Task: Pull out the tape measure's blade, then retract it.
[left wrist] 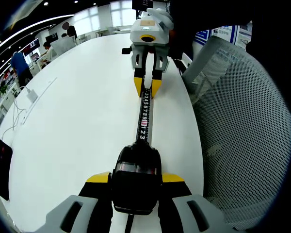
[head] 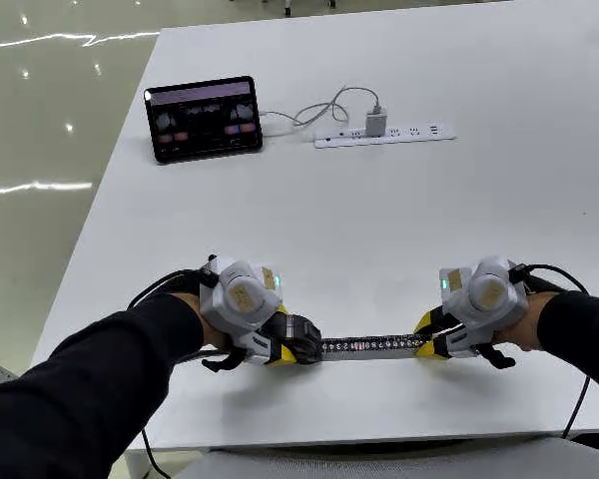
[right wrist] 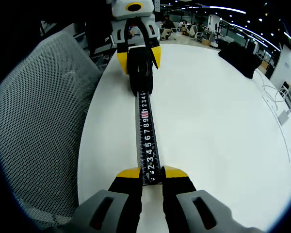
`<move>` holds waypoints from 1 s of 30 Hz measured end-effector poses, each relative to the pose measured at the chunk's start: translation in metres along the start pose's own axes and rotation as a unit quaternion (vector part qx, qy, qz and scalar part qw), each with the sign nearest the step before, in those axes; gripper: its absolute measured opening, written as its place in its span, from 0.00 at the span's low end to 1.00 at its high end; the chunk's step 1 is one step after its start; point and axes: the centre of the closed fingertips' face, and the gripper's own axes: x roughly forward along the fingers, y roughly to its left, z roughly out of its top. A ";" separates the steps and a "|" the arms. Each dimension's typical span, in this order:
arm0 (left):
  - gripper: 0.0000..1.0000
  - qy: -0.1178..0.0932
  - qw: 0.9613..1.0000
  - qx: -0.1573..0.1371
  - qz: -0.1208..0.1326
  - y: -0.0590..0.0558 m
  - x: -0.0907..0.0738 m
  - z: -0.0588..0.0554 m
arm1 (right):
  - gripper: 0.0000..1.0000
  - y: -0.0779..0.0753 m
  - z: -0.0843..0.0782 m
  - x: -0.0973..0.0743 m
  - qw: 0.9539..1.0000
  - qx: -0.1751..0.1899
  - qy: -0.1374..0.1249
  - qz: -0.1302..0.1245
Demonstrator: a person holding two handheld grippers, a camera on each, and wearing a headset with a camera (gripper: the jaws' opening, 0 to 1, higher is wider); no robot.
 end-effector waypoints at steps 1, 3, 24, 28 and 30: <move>0.32 0.000 1.000 0.000 0.000 0.000 0.000 0.000 | 0.11 0.000 0.000 0.000 1.000 0.000 0.000 0.000; 0.32 0.000 1.000 0.000 0.000 0.000 0.000 0.000 | 0.11 0.000 -0.001 -0.001 1.000 0.001 0.000 0.000; 0.32 0.000 1.000 -0.001 -0.002 0.000 0.000 0.001 | 0.10 0.000 -0.011 -0.008 1.000 0.005 0.003 -0.003; 0.32 0.000 1.000 0.000 -0.001 0.000 0.000 0.001 | 0.11 0.000 -0.012 -0.009 1.000 0.007 0.002 -0.004; 0.32 0.000 1.000 0.000 -0.002 0.000 0.000 0.001 | 0.10 0.000 -0.012 -0.009 1.000 0.008 0.001 -0.005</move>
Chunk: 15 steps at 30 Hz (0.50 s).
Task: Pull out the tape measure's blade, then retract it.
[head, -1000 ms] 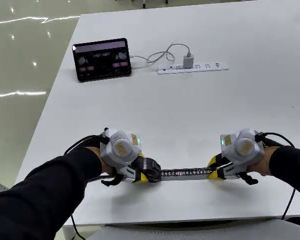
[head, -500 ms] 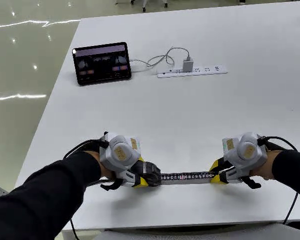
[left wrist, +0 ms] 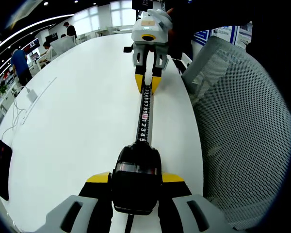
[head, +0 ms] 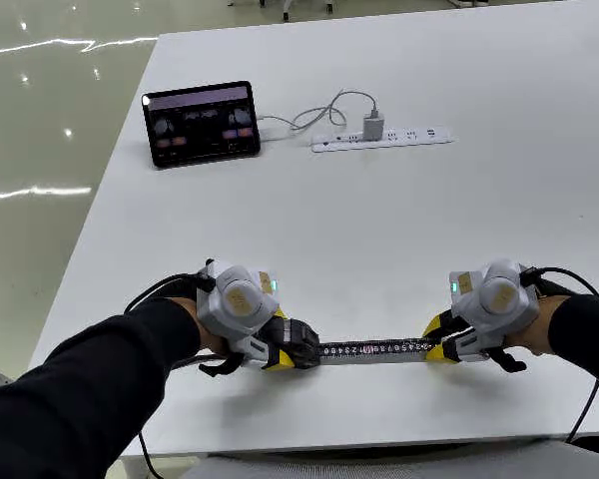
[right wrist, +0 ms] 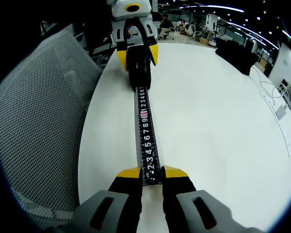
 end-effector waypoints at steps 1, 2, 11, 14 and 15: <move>0.32 0.000 1.000 -0.001 0.000 0.000 0.000 0.000 | 0.11 0.000 0.000 0.000 1.000 0.000 0.000 0.000; 0.32 0.000 1.000 0.000 0.000 0.000 0.000 0.000 | 0.11 0.000 0.000 0.000 1.000 -0.001 0.000 0.000; 0.32 0.001 1.000 0.001 -0.001 0.000 0.000 0.000 | 0.10 0.000 -0.001 -0.001 1.000 0.000 -0.002 0.000; 0.32 0.000 1.000 0.000 -0.001 0.000 0.000 0.000 | 0.10 0.000 -0.002 -0.002 1.000 -0.001 -0.001 0.000; 0.32 0.000 1.000 0.000 -0.001 0.000 0.000 0.000 | 0.10 -0.001 -0.002 -0.002 1.000 -0.001 -0.002 0.000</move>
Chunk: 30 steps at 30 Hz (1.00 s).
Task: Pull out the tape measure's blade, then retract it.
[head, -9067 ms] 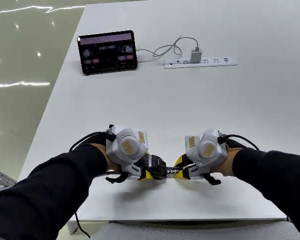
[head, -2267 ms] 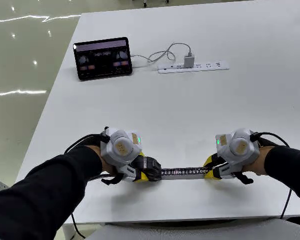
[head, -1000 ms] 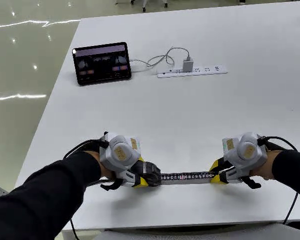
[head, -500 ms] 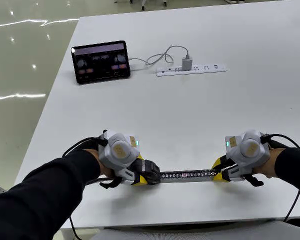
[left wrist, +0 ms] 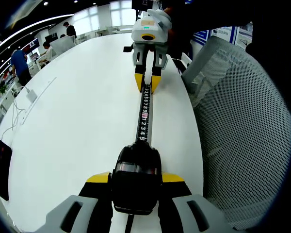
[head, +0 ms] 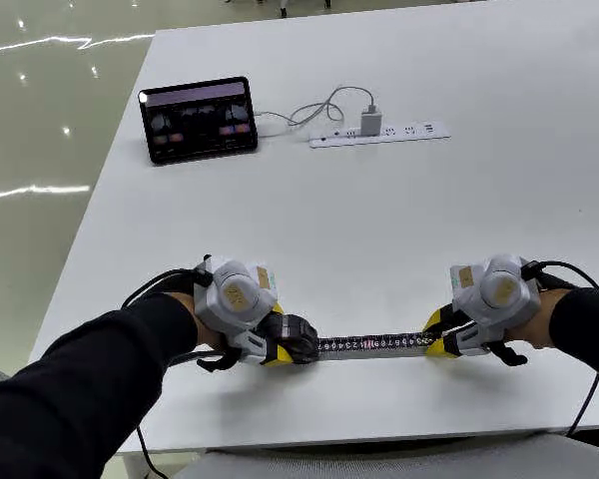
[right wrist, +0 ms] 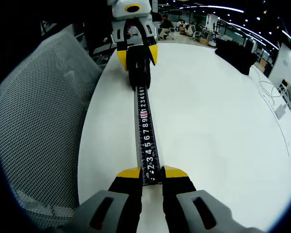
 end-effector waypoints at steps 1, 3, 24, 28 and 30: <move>0.32 0.000 1.000 0.000 0.000 0.000 0.000 0.000 | 0.10 0.000 0.000 0.000 1.000 0.000 0.000 0.000; 0.32 -0.001 1.000 0.000 -0.001 0.000 0.000 0.000 | 0.10 0.000 -0.001 -0.001 1.000 -0.002 0.002 0.000; 0.32 -0.002 1.000 -0.001 -0.002 0.000 0.000 0.000 | 0.10 -0.003 -0.010 -0.008 1.000 0.006 0.002 -0.003; 0.32 0.000 1.000 0.001 -0.002 0.001 0.001 0.000 | 0.10 -0.003 -0.013 -0.010 1.000 0.007 0.002 -0.004; 0.32 0.000 1.000 0.001 -0.003 0.000 0.001 0.000 | 0.10 -0.003 -0.013 -0.011 1.000 0.007 0.003 -0.005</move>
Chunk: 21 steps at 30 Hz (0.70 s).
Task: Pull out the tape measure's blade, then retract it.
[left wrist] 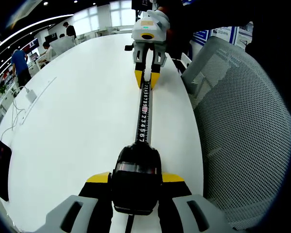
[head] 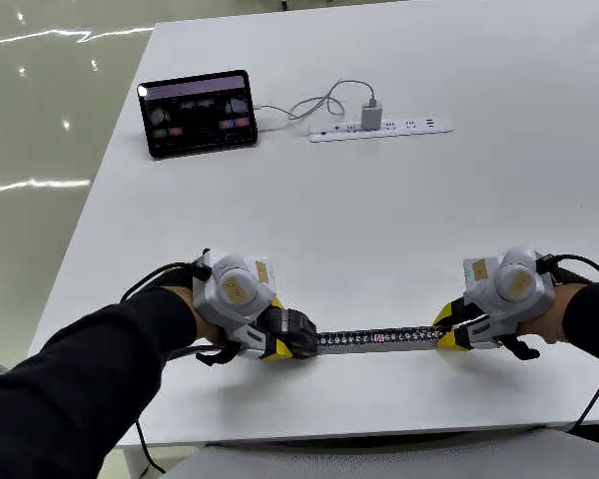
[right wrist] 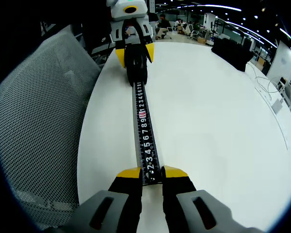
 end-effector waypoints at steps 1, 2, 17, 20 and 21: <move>0.32 0.000 1.000 0.000 0.000 0.000 0.000 0.000 | 0.10 0.000 0.000 0.000 1.000 0.000 0.000 0.000; 0.32 0.000 1.000 0.000 -0.001 0.000 0.000 0.000 | 0.10 0.000 -0.001 -0.001 1.000 0.000 0.000 0.000; 0.32 0.004 1.000 0.000 -0.002 0.000 0.000 0.000 | 0.10 -0.001 -0.008 -0.006 1.000 -0.001 0.003 0.000; 0.32 0.004 1.000 -0.001 -0.001 0.000 0.000 0.000 | 0.10 -0.003 -0.010 -0.006 1.000 0.000 0.003 0.000; 0.32 0.003 1.000 -0.001 0.000 -0.001 0.000 0.000 | 0.10 -0.003 -0.011 -0.006 1.000 0.001 0.003 0.000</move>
